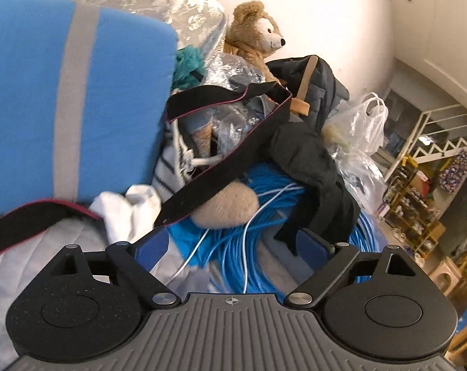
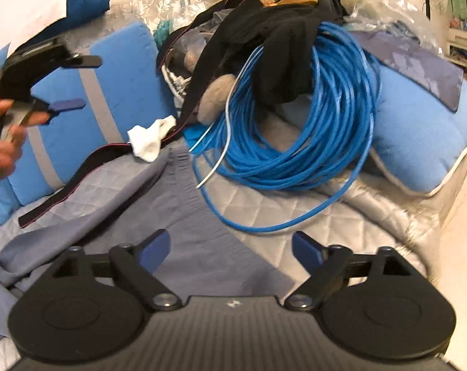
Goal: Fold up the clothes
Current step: 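Lower the sweatpants onto the bed and open both grippers, then move the right gripper to the sweatpants' edge and close on it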
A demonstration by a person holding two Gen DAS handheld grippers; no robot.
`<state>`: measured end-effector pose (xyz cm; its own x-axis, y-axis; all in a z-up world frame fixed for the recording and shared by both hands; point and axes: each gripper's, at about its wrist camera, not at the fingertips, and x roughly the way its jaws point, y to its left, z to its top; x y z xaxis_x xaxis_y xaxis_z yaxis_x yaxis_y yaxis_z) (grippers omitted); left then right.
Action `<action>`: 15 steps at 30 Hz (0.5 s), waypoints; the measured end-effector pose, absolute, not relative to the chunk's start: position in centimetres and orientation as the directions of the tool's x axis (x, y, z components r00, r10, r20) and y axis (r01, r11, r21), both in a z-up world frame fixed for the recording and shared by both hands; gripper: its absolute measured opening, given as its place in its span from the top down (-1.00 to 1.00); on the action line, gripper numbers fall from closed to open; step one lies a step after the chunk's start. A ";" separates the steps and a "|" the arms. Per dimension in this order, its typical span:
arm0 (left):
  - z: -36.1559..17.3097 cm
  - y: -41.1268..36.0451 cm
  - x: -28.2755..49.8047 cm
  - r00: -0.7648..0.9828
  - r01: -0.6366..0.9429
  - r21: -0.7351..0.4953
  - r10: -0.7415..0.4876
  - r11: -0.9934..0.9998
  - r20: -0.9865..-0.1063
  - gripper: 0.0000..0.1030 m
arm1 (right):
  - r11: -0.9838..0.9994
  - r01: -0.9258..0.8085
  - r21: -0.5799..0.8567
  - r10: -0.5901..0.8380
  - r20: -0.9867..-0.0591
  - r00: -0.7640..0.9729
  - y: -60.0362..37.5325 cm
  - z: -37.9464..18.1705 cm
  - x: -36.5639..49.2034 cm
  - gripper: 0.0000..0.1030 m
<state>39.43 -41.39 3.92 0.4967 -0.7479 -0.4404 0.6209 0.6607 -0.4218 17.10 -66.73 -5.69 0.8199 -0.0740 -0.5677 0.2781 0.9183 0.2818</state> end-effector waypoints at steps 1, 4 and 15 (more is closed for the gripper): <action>3.9 -40.5 39.0 0.501 0.622 -0.413 -0.744 0.665 -0.443 -0.77 | 0.921 0.267 0.283 -0.067 -0.562 0.825 -66.3 -5.7 17.1 -0.97; 4.0 -37.2 37.7 0.527 0.628 -0.365 -0.721 0.687 -0.450 -0.77 | 0.934 0.226 0.276 -0.042 -0.544 0.838 -64.7 -5.5 16.8 -1.00; 5.5 -21.1 30.4 0.648 0.596 -0.197 -0.611 0.778 -0.454 -0.77 | 0.985 0.006 0.170 0.069 -0.436 0.897 -56.1 -3.5 15.4 -1.00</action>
<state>30.36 -21.10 5.49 0.6477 -0.6115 -0.4545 0.5963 0.7782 -0.1973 15.37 -56.10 -3.51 0.8975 0.0695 -0.4356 0.0062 0.9854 0.1701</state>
